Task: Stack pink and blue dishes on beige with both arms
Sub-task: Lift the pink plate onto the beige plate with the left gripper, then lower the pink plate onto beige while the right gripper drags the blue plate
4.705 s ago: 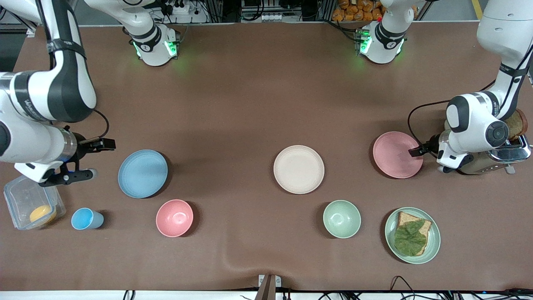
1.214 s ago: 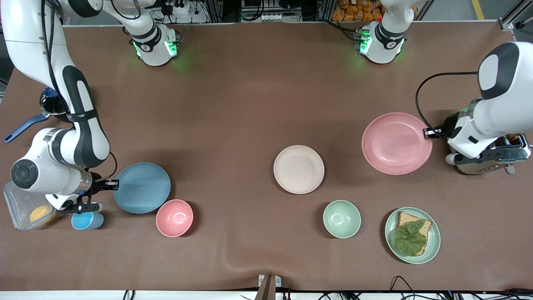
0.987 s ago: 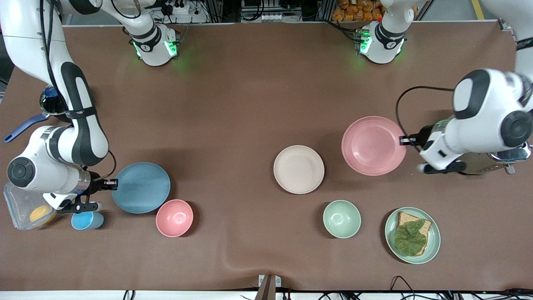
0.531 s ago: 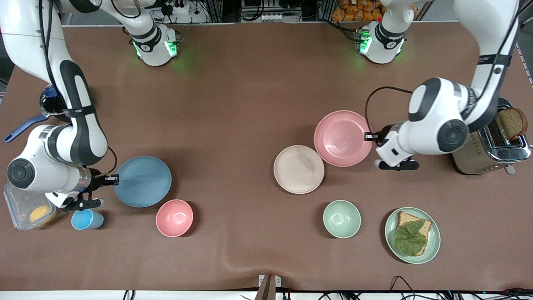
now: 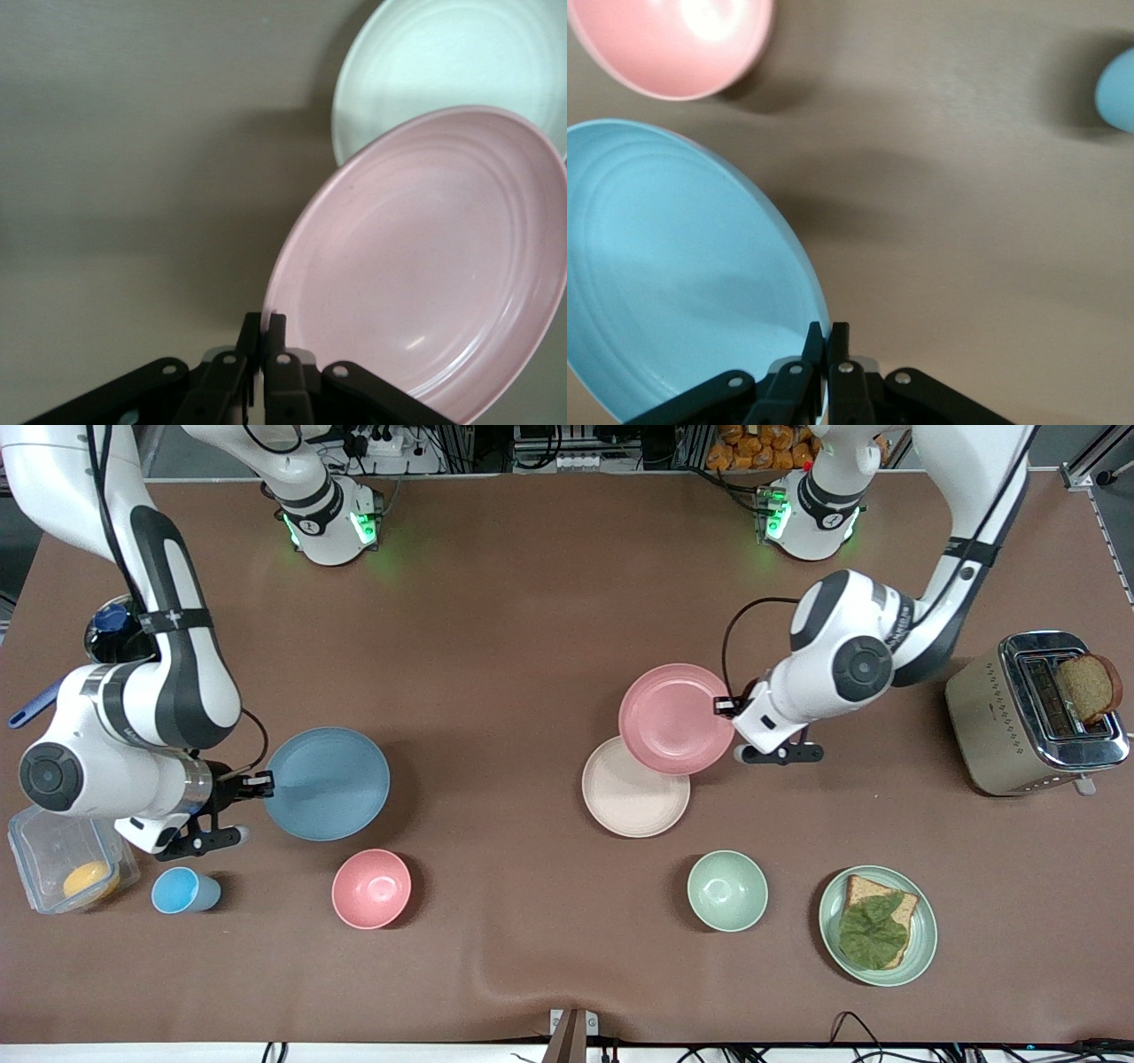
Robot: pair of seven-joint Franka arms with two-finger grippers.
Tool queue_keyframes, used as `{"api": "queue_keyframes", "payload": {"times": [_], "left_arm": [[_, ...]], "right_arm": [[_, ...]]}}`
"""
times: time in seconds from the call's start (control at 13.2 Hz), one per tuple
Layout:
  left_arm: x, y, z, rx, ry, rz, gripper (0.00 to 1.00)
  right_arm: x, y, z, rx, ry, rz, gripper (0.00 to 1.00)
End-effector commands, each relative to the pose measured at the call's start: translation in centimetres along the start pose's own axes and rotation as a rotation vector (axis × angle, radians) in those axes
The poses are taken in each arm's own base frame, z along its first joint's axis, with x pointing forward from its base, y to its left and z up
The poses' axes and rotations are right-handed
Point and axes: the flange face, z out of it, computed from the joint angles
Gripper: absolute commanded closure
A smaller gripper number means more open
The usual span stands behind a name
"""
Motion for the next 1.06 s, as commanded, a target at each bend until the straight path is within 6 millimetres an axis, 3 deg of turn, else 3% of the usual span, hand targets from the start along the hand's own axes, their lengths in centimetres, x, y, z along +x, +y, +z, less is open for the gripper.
{"api": "queue_keyframes", "payload": {"times": [0.0,0.3,0.53,0.99], "left_arm": [[0.3,0.6,2.3,-0.039,0.017,-0.029,1.00],[0.9,1.2,4.5,-0.040,0.052,0.002,1.00],[2.0,0.9,6.3,-0.062,0.086,0.014,1.00],[5.2,0.4,6.6,-0.094,0.112,-0.004,1.00]], "right_arm": [[-0.6,-1.9,-0.9,0.058,0.005,0.002,1.00],[-0.4,-3.4,-1.1,0.074,0.007,0.019,1.00],[-0.5,-5.6,-1.8,0.069,0.003,0.052,1.00],[-0.6,-7.9,-2.2,0.064,-0.002,0.073,1.00]]}}
